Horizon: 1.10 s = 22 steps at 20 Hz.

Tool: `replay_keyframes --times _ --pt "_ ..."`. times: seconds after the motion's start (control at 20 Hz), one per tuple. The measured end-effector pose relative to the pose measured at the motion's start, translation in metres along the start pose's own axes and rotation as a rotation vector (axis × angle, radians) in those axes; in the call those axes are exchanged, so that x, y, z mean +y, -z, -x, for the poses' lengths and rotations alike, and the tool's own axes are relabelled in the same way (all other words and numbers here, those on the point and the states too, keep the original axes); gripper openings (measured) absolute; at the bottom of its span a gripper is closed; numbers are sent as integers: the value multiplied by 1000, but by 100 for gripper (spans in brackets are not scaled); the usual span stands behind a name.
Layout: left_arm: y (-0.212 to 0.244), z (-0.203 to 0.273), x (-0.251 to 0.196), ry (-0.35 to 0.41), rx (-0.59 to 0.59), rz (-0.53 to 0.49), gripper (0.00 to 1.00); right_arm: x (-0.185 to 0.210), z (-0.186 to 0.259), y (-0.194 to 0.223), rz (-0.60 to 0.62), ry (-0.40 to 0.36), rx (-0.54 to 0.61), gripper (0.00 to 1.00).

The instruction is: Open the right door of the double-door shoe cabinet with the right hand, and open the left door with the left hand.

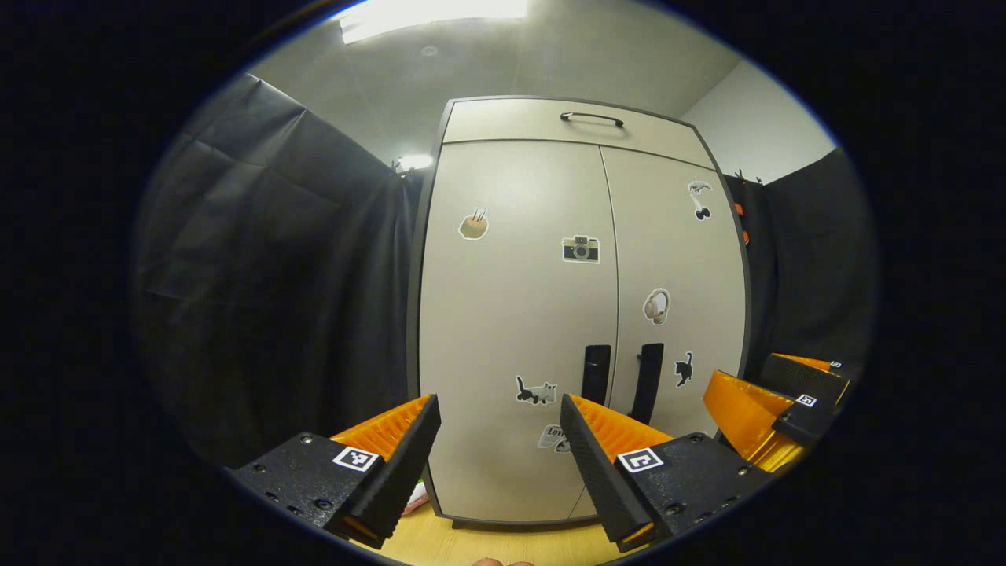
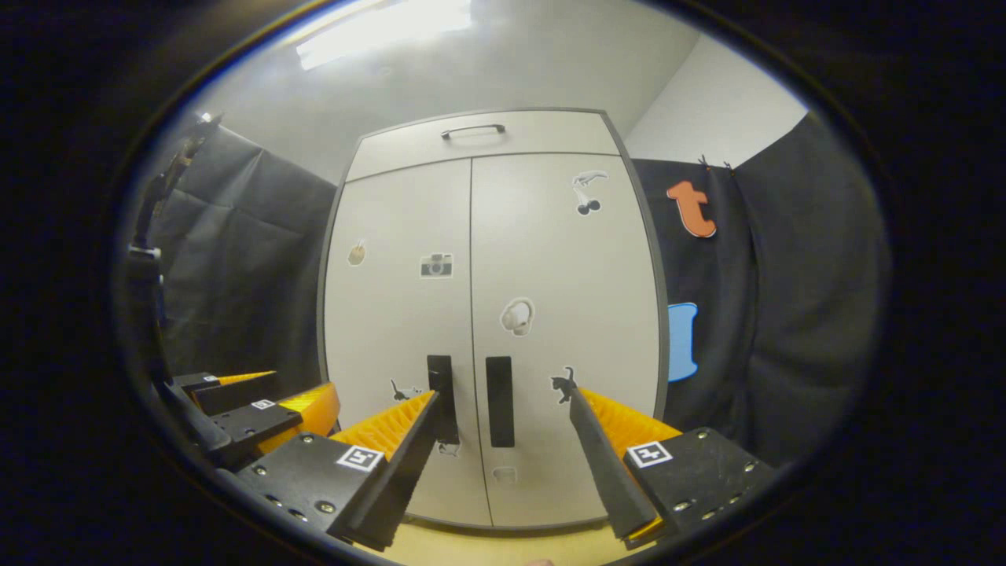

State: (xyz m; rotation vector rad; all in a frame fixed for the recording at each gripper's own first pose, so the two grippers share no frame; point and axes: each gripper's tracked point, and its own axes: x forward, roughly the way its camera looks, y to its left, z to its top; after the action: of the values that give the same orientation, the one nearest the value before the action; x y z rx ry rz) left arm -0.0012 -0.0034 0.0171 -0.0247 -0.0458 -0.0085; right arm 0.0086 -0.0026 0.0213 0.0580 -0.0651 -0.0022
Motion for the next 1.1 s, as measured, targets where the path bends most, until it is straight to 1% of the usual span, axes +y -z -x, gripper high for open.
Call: replay_keyframes --times 0.05,0.1,0.15,0.2,0.3,0.45,0.5,0.55,0.75,0.8,0.85,0.9,1.05,1.1 --pt "-1 1 2 -5 1 2 95 0 -2 0 -1 0 -1 95" --pt "0 2 4 -11 1 1 90 0 -4 0 0 2 0 95" --pt "0 3 7 -18 1 -1 95 -1 -6 2 3 6 3 95" --pt "0 4 10 -25 1 -4 95 -2 -10 4 5 10 7 97" --pt "1 9 16 -41 4 -11 95 -1 -19 7 8 9 18 97" --pt "4 16 33 -89 19 -21 95 -2 -42 19 21 12 44 97" --pt "5 18 40 -109 23 -29 95 -1 -49 23 19 13 62 91" --pt "6 20 47 -130 25 -39 95 1 -59 29 15 8 80 92" --pt "8 29 78 -212 33 -60 95 9 -88 54 16 -4 148 75" --pt "9 31 84 -226 34 -59 95 12 -92 58 22 -8 156 79" --pt "9 32 88 -240 36 -59 95 14 -100 60 26 -11 162 76" --pt "10 33 93 -254 38 -61 95 18 -107 62 33 -14 164 63" --pt "10 37 103 -286 39 -72 95 19 -124 63 68 5 156 63" --pt "10 37 106 -296 39 -79 95 13 -133 65 80 32 145 58"
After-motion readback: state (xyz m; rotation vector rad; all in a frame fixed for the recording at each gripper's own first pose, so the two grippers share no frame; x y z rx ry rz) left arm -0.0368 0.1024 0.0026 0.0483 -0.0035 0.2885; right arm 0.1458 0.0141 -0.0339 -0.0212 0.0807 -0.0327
